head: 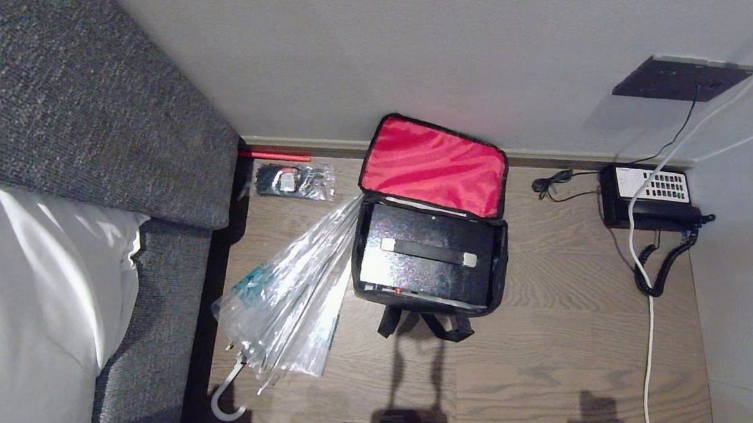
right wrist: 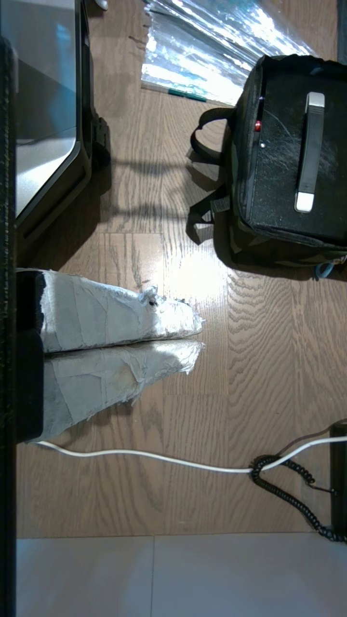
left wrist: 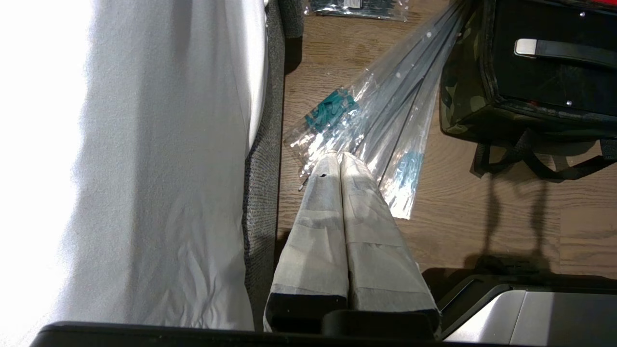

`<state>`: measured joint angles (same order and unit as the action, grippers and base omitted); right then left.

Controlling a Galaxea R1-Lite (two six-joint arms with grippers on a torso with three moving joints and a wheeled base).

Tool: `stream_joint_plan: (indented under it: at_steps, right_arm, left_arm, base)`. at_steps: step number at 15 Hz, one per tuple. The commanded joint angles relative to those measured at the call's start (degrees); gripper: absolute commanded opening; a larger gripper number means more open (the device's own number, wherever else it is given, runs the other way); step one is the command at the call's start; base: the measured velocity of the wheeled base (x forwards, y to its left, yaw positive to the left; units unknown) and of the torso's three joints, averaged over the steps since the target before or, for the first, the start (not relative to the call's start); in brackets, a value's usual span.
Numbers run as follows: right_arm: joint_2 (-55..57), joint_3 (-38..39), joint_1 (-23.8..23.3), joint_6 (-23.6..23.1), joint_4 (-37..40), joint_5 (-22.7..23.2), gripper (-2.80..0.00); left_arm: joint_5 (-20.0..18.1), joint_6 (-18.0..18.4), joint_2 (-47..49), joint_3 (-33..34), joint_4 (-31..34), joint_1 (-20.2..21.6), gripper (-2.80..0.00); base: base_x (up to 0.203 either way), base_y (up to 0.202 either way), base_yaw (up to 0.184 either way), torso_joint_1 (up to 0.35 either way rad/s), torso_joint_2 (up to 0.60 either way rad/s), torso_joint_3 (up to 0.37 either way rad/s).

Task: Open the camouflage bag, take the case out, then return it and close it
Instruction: Grip the handle

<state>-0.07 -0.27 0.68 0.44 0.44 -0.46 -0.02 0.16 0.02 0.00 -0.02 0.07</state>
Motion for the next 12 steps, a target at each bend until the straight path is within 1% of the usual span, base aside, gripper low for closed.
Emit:
stream_joint_plan:
  at_steps: [1, 12]
  right_arm:
    - [-0.98, 0.0, 0.02, 0.0, 0.0, 0.02, -2.8]
    - [-0.98, 0.0, 0.02, 0.0, 0.0, 0.02, -2.8]
  left_arm:
    - [0.02, 0.02, -0.02, 0.0, -0.02, 0.01, -2.8]
    - [0.02, -0.02, -0.02, 0.0, -0.06, 0.01, -2.8]
  base:
    - [0.0, 0.0, 0.0, 0.0, 0.0, 0.0]
    - [0.0, 0.0, 0.0, 0.0, 0.0, 0.0]
